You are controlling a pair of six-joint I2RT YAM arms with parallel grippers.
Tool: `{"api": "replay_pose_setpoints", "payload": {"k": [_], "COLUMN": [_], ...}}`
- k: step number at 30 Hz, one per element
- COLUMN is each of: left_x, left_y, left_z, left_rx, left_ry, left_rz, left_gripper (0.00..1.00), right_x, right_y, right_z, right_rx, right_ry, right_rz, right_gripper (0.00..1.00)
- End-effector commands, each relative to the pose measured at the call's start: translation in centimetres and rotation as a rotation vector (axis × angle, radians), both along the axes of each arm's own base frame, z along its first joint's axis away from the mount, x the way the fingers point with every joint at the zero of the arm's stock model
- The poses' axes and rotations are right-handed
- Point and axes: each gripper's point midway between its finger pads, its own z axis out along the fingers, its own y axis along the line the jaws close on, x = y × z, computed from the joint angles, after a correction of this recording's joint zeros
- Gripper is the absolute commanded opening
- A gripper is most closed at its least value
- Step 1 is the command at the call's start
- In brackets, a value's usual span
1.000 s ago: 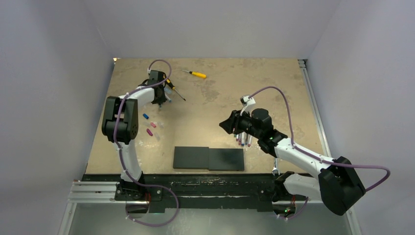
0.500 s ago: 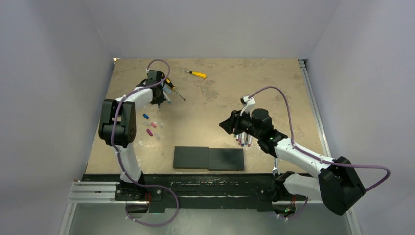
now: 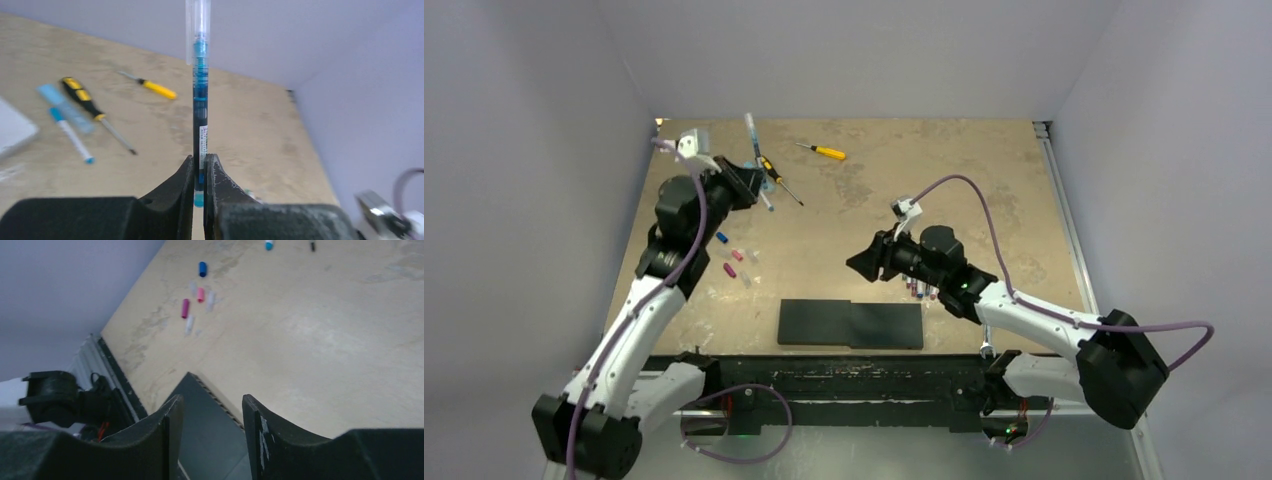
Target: Open the pen caps
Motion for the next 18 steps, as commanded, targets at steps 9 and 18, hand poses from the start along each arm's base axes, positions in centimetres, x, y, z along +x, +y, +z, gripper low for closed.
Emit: {"api": "replay_pose_setpoints", "payload": {"k": [9,18], "left_x": [-11.7,-15.1], "left_y": [-7.6,-8.4], "left_z": [6.0,7.0], "left_rx": [-0.575,-0.682], "left_ry": [-0.357,-0.440], "left_rz": [-0.522,-0.692], "left_gripper": [0.00,0.00], "right_x": [-3.1,-5.5], "right_y": [3.5,4.4], "right_z": [11.5,16.4], "right_rx": [0.365,0.485], "right_ry": [-0.163,-0.229], "right_rz": [0.167,0.243], "right_gripper": [0.63,0.63]}}
